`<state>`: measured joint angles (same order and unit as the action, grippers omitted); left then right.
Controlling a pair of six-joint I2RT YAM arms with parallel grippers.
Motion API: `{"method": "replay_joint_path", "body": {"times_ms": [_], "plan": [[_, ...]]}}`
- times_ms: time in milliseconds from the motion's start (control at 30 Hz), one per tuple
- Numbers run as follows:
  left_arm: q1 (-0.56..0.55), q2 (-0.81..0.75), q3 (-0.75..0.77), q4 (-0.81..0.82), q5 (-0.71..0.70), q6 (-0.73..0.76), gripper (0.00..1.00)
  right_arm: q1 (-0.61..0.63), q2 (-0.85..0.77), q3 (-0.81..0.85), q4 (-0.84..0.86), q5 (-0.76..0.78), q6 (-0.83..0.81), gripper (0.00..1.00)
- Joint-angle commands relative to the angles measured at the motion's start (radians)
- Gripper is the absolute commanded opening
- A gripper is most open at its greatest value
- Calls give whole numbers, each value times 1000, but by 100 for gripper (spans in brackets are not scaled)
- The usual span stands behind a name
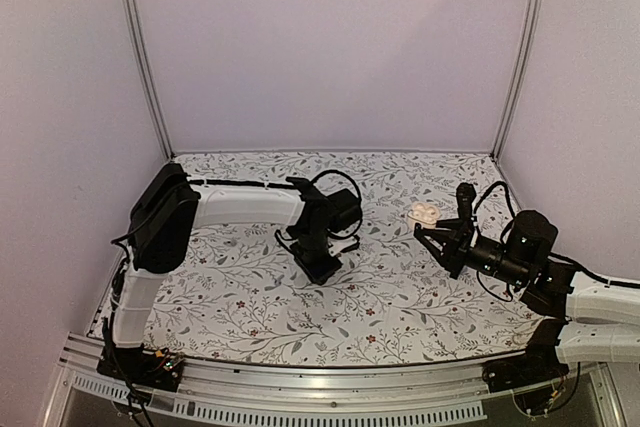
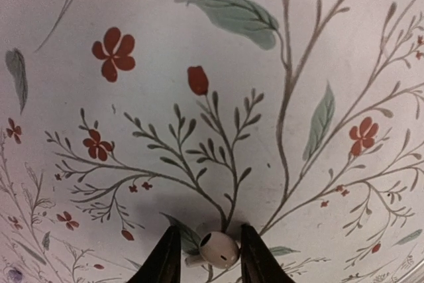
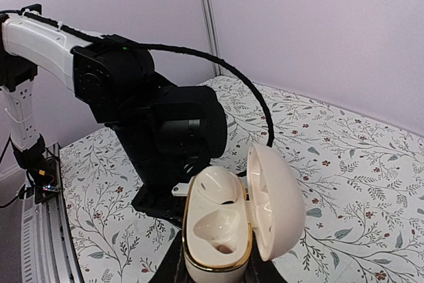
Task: Insert the wireless bluetooth earbuds into the charging case
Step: Pick up the right earbud from the center of the board.
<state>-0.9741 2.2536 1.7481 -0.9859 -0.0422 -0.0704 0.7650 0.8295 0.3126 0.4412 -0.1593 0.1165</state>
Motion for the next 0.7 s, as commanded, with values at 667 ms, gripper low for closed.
{"method": "replay_joint_path", "body": {"times_ms": [667], "plan": [[36, -88, -89, 93, 30, 42, 15, -6, -10, 8, 9, 7, 2, 5]]}}
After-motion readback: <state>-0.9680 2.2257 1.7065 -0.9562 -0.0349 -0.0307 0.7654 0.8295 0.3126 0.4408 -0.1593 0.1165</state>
